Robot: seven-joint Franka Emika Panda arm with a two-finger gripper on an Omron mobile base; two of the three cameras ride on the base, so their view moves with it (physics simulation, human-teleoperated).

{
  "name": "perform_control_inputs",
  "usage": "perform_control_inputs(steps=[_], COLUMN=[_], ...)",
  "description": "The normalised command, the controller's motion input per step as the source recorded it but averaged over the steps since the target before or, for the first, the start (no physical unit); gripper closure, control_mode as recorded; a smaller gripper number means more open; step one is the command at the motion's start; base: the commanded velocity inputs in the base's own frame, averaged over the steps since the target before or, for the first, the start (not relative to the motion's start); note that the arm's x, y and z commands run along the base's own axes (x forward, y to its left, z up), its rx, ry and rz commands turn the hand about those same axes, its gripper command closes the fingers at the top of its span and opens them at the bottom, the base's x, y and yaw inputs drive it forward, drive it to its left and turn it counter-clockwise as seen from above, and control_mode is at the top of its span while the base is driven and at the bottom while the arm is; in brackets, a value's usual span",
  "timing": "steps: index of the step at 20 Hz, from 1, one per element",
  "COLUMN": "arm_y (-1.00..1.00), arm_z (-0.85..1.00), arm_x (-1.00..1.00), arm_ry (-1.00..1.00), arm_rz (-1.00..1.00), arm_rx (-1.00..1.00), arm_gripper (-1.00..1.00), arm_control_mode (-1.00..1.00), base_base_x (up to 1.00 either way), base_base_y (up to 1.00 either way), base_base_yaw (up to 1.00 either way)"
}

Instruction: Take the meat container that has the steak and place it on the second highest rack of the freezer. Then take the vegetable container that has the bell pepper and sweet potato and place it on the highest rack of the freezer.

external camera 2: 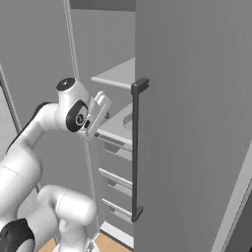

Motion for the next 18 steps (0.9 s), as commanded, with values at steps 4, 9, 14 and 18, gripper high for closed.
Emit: perform_control_inputs(steps=[4, 9, 14, 18], arm_y=[0.02, 0.00, 0.00, 0.07], arm_z=[0.50, 0.37, 0.09, -0.17], arm_x=[-0.75, -0.71, -0.73, -0.40], arm_ry=[0.09, 0.10, 0.06, 0.00], arm_rz=[0.02, 0.07, 0.07, 0.04], arm_rx=[0.05, 0.03, 0.02, 0.00], arm_gripper=[-1.00, -1.00, -1.00, -1.00], arm_control_mode=[-1.00, -1.00, -1.00, -1.00], base_base_x=[0.00, 0.00, 0.00, 0.00], base_base_y=[0.00, 0.00, 0.00, 0.00], base_base_yaw=[0.00, 0.00, 0.00, 0.00])
